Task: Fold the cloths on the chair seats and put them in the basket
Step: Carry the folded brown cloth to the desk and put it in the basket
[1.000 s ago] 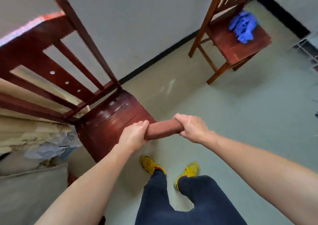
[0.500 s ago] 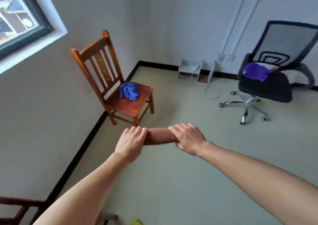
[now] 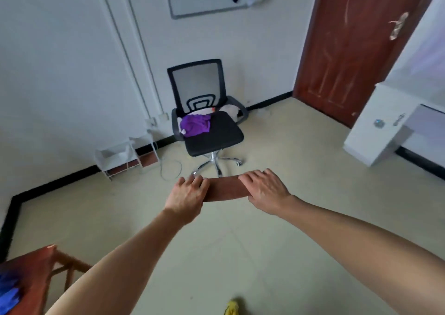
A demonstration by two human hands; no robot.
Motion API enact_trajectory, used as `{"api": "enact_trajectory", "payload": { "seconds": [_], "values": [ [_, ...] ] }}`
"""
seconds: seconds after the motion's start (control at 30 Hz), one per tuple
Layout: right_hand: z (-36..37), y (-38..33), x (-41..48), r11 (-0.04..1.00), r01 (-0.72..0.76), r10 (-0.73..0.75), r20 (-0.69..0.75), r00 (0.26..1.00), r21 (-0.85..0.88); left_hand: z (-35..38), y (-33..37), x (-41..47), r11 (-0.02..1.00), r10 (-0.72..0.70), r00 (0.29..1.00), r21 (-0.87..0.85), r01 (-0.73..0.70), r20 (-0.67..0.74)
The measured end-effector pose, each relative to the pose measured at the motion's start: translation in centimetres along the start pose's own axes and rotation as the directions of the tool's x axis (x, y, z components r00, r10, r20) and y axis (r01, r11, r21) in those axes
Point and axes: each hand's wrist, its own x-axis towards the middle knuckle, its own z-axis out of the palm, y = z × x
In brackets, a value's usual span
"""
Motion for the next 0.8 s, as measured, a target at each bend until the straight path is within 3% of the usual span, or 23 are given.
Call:
{"api": "enact_trajectory", "payload": {
  "seconds": [0.17,0.37,0.63,0.8],
  "values": [
    [0.5,10.9,0.7,0.969,-0.247,0.247,0.013,0.969,-0.032,-0.6,2.9,15.4,0.975,0.222,0.975,-0.022,-0.223,-0.016],
    [1.8,23.6,-2.7,0.857,-0.508,0.513,0.045,0.857,-0.087,-2.8,11.5,31.6,0.874,0.481,0.874,-0.038,-0.485,-0.071],
    [6.0,40.2,-5.5,0.741,-0.664,0.671,0.071,0.738,-0.1,-4.3,24.1,49.0,0.734,0.675,0.729,0.004,-0.679,-0.113],
    [6.5,53.0,-5.2,0.698,-0.709,0.715,0.043,0.698,-0.096,-7.1,31.0,60.4,0.726,0.678,0.717,-0.008,-0.688,-0.16]
  ]
}}
